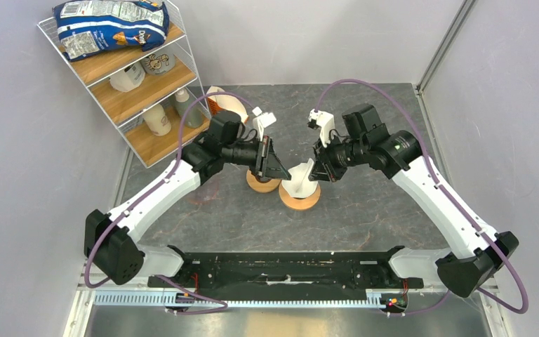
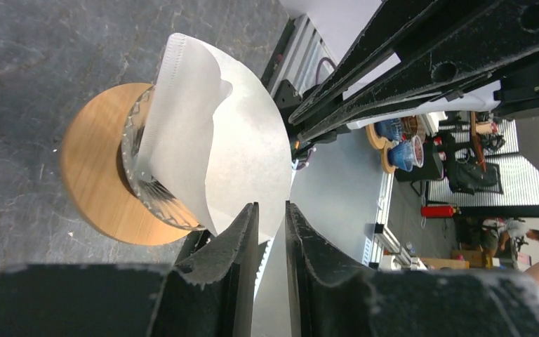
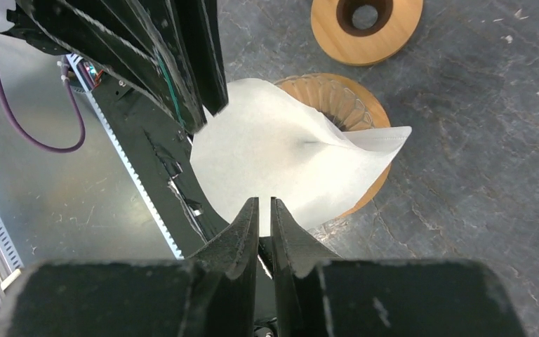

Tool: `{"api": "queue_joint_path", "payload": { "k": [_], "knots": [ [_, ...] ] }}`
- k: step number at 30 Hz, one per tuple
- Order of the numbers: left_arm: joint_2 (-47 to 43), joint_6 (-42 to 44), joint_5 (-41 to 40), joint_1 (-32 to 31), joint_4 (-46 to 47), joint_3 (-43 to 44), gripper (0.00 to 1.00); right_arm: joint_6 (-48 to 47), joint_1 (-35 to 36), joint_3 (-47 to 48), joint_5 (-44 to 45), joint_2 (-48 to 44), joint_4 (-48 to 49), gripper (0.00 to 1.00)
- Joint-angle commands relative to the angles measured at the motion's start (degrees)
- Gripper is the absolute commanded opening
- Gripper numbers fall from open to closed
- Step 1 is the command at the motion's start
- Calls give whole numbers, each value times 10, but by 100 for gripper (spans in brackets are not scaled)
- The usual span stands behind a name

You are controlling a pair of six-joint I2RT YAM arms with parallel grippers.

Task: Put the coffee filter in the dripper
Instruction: Place the coffee filter in the coffee dripper.

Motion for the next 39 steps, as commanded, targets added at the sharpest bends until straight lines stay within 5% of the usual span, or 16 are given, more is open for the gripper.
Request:
{"api": "queue_joint_path", "payload": {
  "k": [1, 18, 31, 39],
  "knots": [
    [27, 33, -17, -19, 3, 21, 27, 5, -3, -23, -20, 5, 32, 17],
    [70, 53, -41, -19, -19, 27, 28, -50, -3, -69, 1, 33, 30, 18],
    [-25, 75, -44, -17, 33, 43, 59, -42, -1, -12, -59, -6, 67, 27],
    [-175, 99, -130, 6, 20, -91, 65, -34, -1, -42, -43, -53, 71, 31]
  ]
}}
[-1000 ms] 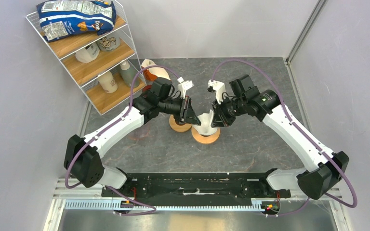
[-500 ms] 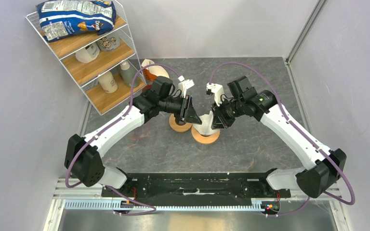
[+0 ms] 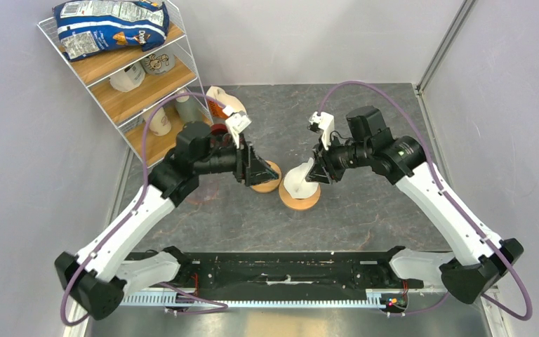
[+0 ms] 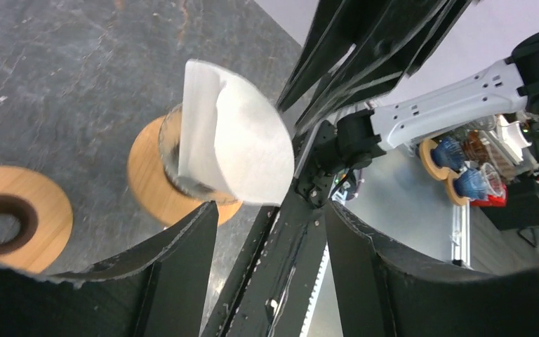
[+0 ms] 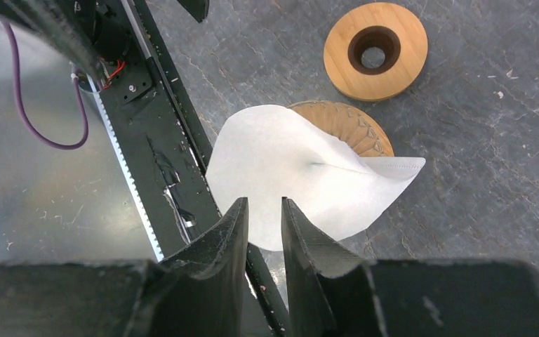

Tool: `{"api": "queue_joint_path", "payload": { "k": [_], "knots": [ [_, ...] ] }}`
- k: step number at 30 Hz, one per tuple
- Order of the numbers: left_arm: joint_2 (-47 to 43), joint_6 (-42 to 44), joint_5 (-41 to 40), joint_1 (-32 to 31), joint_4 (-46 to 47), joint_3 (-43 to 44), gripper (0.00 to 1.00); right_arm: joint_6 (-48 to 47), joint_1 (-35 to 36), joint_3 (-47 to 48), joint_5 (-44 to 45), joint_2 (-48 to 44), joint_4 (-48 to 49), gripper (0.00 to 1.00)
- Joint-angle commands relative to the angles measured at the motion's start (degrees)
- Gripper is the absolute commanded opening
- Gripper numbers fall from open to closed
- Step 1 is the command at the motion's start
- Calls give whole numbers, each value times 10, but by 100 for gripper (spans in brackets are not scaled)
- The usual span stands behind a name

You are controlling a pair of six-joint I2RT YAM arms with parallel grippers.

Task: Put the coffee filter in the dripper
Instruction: Place the coffee filter in the coffee dripper.

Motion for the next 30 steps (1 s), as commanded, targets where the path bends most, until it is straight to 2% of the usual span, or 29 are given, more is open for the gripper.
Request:
{"api": "queue_joint_path", "payload": {
  "k": [1, 4, 7, 10, 14, 16, 20, 25, 30],
  "knots": [
    [-63, 33, -54, 7, -2, -74, 65, 9, -2, -9, -2, -37, 20, 32],
    [-79, 38, -66, 7, -14, -110, 60, 25, -2, -14, 13, -49, 25, 34],
    [-69, 53, -74, 6, -11, -105, 59, 59, -1, -8, 78, -47, 18, 37],
    [-15, 114, -86, 3, -58, -20, 59, 97, -3, 11, 154, -35, -6, 40],
    [79, 202, -122, -16, -186, 134, 62, 130, -5, 37, 212, -14, -27, 50],
    [106, 211, -109, -23, -202, 165, 62, 137, -6, 34, 212, -7, -29, 53],
    [127, 216, -95, -56, -199, 183, 64, 152, -7, 27, 178, 7, -26, 50],
    [148, 215, -141, -100, -191, 182, 68, 161, -7, 10, 168, 18, -13, 48],
    [171, 198, -190, -119, -169, 171, 64, 161, -8, -11, 158, 26, -3, 45]
  ]
}}
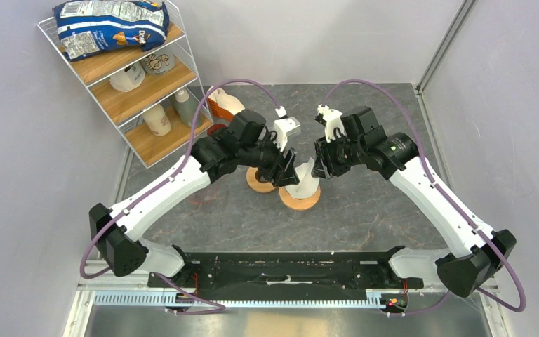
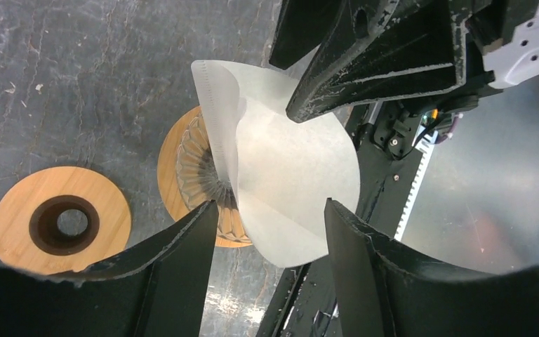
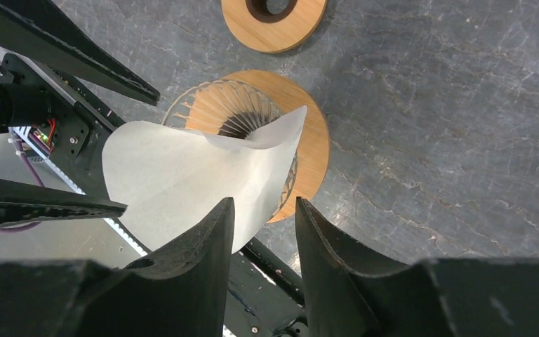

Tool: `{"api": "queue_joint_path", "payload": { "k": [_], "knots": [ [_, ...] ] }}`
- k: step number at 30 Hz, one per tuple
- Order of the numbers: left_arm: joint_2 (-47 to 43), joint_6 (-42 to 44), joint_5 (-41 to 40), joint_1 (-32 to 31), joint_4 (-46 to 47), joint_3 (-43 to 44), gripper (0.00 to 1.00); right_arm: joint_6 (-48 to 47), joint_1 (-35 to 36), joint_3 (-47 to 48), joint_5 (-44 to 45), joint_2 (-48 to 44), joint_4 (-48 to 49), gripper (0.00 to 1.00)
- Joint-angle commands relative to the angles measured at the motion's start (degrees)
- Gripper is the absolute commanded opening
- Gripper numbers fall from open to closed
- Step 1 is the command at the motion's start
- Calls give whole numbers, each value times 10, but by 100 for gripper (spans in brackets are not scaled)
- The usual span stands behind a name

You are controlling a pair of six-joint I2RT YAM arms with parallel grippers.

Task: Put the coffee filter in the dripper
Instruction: Place the coffee filter in the coffee dripper.

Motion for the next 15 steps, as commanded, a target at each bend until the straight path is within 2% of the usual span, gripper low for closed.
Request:
{"api": "queue_joint_path", "payload": {
  "k": [1, 3, 5, 7, 9, 13, 15],
  "knots": [
    [12, 10, -59, -10, 23, -1, 63, 11, -2, -17, -14, 6, 22, 44],
    [13, 8, -70, -11, 33, -9, 60, 11, -2, -26, -24, 4, 31, 42],
    [16, 6, -72, -11, 39, -15, 53, 10, -2, -31, -28, 4, 39, 39],
    [18, 1, -75, -11, 39, -16, 42, 5, -2, -32, -29, 6, 42, 35],
    [16, 1, -73, -11, 39, -17, 27, -1, -2, -29, -28, 6, 41, 30],
    [-5, 0, -64, -8, 39, -25, 3, -11, -2, -25, -32, 0, 38, 16],
    [-21, -1, -60, -7, 41, -31, 2, -18, -2, -18, -38, -5, 28, 7]
  ]
}}
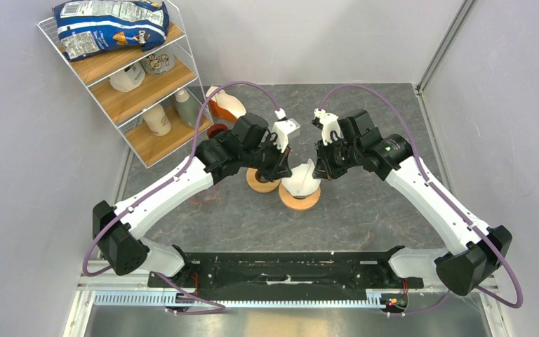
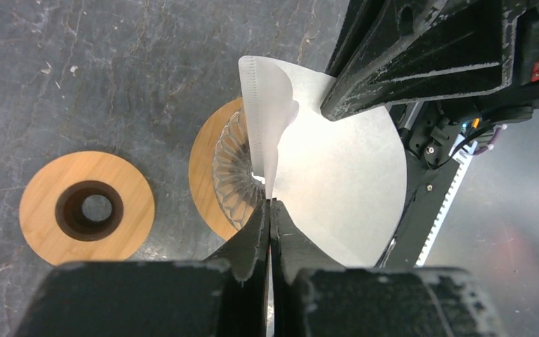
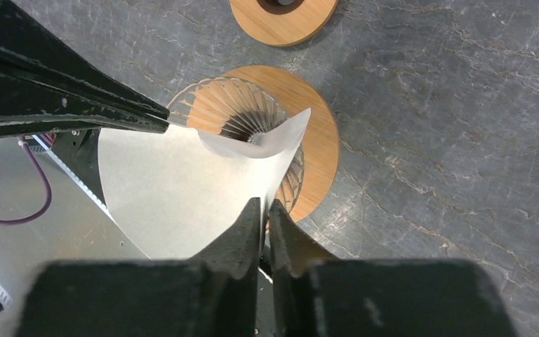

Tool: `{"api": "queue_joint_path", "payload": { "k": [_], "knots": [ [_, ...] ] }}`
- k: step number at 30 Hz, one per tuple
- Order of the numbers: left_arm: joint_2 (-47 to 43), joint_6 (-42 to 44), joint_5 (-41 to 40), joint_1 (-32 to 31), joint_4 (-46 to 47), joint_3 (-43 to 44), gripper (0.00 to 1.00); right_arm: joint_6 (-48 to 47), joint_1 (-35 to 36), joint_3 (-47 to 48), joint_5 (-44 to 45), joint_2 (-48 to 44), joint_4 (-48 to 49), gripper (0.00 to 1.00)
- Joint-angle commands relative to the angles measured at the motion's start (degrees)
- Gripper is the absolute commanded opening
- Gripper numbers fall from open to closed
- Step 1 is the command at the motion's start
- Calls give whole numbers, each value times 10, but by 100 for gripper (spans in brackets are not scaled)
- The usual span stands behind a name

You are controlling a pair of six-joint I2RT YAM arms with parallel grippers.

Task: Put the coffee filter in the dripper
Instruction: Place the coffee filter in the coffee dripper.

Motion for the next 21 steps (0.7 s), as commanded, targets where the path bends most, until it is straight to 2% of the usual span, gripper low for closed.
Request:
{"api": "queue_joint_path", "payload": {
  "k": [1, 2, 3, 4, 5, 7, 10, 12, 15, 21],
  "knots": [
    [-46, 1, 5, 4, 25, -12, 2, -20, -2, 19, -17, -16, 1, 4],
    [-54, 3, 5, 4, 29, -16, 2, -26, -2, 22, -21, -20, -6, 3],
    [-66, 7, 11, 4, 36, -21, 2, -34, -2, 26, -25, -24, -12, 7],
    [-77, 12, 25, 4, 43, -27, 2, -44, -2, 29, -29, -28, -19, 16],
    [-87, 15, 33, 4, 56, -33, 2, -52, -2, 31, -34, -30, -24, 30],
    [-106, 30, 62, 4, 83, -48, 2, -59, -2, 36, -45, -34, -30, 51],
    [-116, 73, 90, 3, 101, -52, 2, -59, -2, 43, -72, -37, -17, 67],
    [-111, 100, 102, 3, 94, -39, 2, -51, -2, 49, -83, -38, 1, 72],
    [-101, 127, 119, 2, 79, -17, 2, -51, -2, 63, -104, -35, 11, 73],
    [-90, 128, 175, 2, 61, 8, 2, -146, -2, 63, -143, -42, 11, 70]
  ]
}}
